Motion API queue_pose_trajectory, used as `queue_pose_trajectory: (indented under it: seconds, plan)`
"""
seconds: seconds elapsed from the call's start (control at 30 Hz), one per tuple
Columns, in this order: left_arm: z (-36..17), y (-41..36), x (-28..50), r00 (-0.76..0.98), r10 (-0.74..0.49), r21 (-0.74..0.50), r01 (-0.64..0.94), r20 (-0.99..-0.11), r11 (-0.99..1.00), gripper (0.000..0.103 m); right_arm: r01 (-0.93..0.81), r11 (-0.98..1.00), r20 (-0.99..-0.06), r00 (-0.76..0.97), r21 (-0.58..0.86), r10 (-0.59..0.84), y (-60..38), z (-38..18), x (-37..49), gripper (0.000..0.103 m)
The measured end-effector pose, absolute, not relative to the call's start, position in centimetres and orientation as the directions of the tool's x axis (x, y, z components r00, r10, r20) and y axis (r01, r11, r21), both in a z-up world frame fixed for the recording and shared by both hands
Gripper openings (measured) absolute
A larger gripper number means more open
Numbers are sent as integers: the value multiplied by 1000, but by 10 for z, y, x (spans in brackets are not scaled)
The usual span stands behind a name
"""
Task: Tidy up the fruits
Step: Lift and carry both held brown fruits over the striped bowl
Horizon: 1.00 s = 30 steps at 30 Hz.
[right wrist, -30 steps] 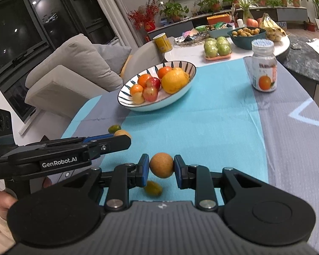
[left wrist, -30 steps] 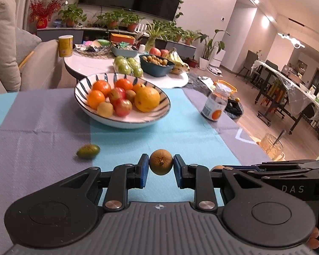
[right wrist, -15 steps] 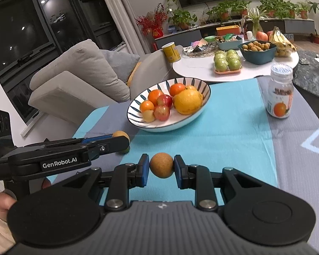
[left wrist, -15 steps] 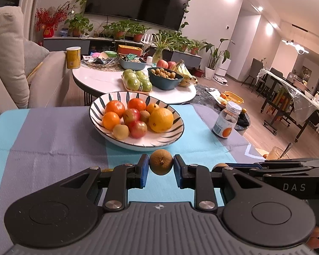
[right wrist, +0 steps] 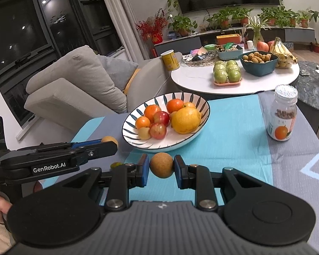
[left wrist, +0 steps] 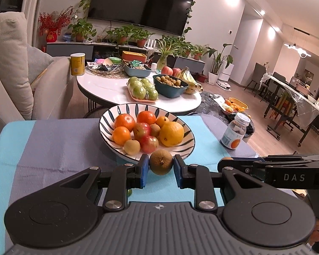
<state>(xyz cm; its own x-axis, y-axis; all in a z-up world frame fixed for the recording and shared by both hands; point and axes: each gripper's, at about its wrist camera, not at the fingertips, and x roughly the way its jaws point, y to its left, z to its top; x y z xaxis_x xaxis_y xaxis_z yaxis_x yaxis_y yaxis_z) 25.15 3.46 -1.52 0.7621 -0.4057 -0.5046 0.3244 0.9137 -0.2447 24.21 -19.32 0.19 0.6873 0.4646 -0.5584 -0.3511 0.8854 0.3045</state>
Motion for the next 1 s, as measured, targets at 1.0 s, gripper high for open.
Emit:
queue_pose_trajectory:
  seconds: [1.0]
  plan:
    - [-9, 37, 318, 777, -408, -221, 343, -480, 913, 24, -356, 893, -530, 719, 275, 450, -186, 11, 317, 55]
